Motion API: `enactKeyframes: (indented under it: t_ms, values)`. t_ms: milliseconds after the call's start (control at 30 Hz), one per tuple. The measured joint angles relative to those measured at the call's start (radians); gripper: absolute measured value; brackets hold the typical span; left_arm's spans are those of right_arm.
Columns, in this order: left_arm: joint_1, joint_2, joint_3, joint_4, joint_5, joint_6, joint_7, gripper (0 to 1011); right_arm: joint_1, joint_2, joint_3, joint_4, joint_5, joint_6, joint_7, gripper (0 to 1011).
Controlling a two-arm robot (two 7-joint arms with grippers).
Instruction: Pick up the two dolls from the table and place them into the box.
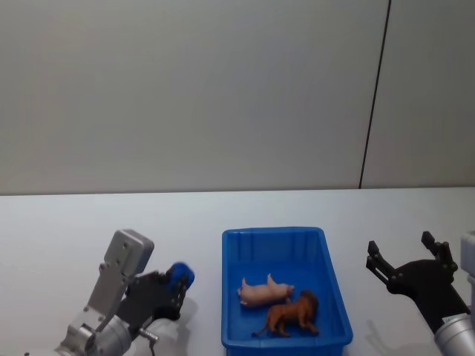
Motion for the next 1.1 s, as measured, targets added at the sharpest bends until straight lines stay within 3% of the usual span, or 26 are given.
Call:
enactKeyframes:
  t_ms: [300, 567, 1100]
  values:
    - [-0.018, -0.002, -0.008, -0.040, -0.003, -0.068, -0.057, 159, 0.000, 0.000, 0.000, 0.000, 0.000, 0.000, 0.000, 1001]
    - [-0.039, -0.013, -0.010, -0.058, -0.034, -0.115, -0.144, 179, 0.000, 0.000, 0.000, 0.000, 0.000, 0.000, 0.000, 1001]
    - [-0.087, -0.050, 0.001, -0.052, -0.119, -0.171, -0.344, 682, 0.000, 0.000, 0.000, 0.000, 0.000, 0.000, 0.000, 1001]
